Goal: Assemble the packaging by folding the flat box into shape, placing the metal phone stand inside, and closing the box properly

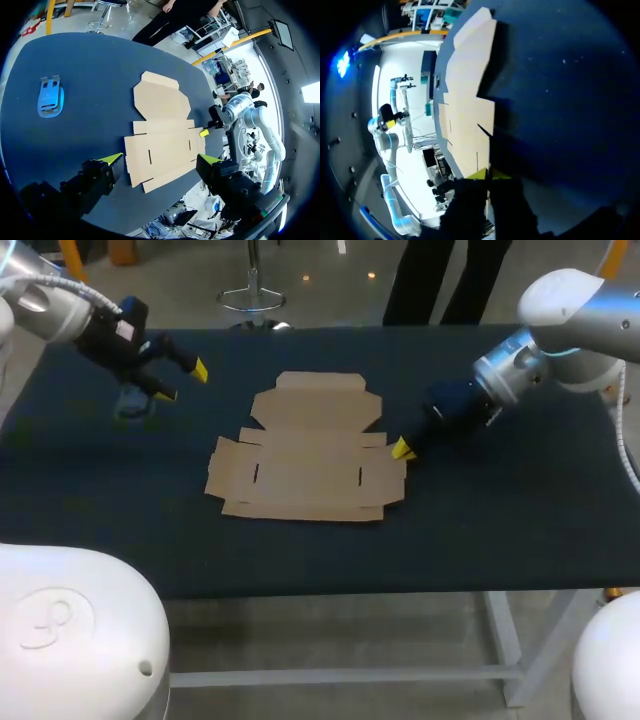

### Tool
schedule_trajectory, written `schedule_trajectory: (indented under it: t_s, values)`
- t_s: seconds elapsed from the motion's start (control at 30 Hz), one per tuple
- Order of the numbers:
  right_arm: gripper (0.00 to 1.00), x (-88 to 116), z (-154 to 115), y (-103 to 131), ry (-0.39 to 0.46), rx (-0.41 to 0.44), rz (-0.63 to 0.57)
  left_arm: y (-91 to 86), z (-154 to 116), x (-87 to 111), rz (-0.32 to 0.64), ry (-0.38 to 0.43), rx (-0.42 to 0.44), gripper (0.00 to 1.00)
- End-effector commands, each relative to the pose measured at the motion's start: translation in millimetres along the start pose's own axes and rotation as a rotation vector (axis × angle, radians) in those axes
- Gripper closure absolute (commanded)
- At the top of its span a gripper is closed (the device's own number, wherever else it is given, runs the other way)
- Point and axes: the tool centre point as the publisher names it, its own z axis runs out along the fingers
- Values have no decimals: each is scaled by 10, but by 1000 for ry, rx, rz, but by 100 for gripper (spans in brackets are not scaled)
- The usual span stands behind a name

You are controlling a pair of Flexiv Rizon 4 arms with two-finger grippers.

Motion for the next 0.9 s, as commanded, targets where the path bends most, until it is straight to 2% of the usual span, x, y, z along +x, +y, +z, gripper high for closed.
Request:
schedule_trajectory:
  t_s: [0.03, 0.3, 0.43, 0.53, 0.57, 0.6, 0.63, 0.67, 0.7, 0.73, 0.83, 0.9]
  values:
    - [100, -15, -95, -23, 1, 62, -8, -1, 13, 34, 0, -6, -2, 0]
    - [100, -113, -210, -115, -11, 88, -15, -11, 66, 76, 1, -4, -10, 0]
    - [100, -152, -242, -139, 24, 130, -30, -11, 80, 113, 4, -5, -13, 0]
    - [100, -185, -250, -157, 16, 142, -31, -1, 87, 132, 4, -8, -13, 0]
    - [90, -200, -243, -163, 2, 149, -31, 5, 88, 136, 4, -8, -12, 0]
    - [70, -212, -234, -167, -8, 148, -28, 11, 92, 140, 3, -7, -12, 0]
    - [59, -222, -226, -171, -16, 147, -28, 15, 97, 142, 2, -7, -11, 0]
    - [52, -226, -223, -174, -25, 145, -28, 20, 103, 144, 0, -8, -11, 0]
    - [34, -226, -222, -179, -44, 135, -29, 24, 109, 145, -1, -7, -12, 0]
    - [24, -225, -220, -185, -55, 129, -31, 28, 115, 147, -2, -8, -12, 0]
    - [11, -214, -213, -205, -86, 111, -35, 39, 130, 152, -5, -8, -15, 0]
    - [10, -210, -196, -222, -96, 106, -35, 44, 135, 154, -6, -7, -17, 0]
